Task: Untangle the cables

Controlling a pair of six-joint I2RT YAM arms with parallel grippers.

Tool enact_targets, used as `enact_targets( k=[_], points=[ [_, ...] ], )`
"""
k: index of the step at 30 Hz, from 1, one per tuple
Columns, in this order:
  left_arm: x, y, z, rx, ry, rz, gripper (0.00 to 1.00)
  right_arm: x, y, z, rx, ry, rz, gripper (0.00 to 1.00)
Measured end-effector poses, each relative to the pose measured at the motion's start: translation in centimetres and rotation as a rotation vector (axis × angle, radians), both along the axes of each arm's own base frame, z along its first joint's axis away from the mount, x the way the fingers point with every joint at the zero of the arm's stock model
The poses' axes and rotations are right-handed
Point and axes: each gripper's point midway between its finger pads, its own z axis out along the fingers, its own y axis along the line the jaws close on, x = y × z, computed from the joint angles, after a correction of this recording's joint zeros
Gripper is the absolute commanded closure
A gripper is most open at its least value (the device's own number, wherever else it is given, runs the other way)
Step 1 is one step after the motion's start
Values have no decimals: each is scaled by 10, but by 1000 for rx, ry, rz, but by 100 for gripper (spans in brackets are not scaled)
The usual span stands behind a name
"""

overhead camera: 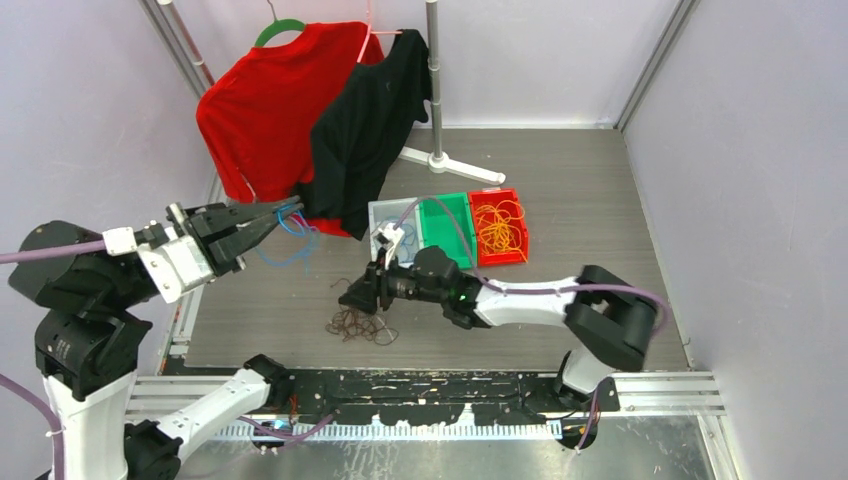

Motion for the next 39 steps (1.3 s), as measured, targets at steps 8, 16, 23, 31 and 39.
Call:
enact_targets(
  k=[8,16,23,31,39],
  points=[
    [13,-12,-63,79,145,-28,100,-13,-47,132,188,-256,-32,17],
    [14,-19,-119,123,292,-61,100,-27,-71,201,274,-428,-13,0],
    [13,-20,-128,124,325,-72,100,-34,-44,210,284,-437,103,5],
    [8,-18,-128,113,312,-73,100,-34,-13,199,268,-372,190,89],
    [19,-13,-149,134,303,-8,82,3,-19,190,227,-273,104,99]
  ],
)
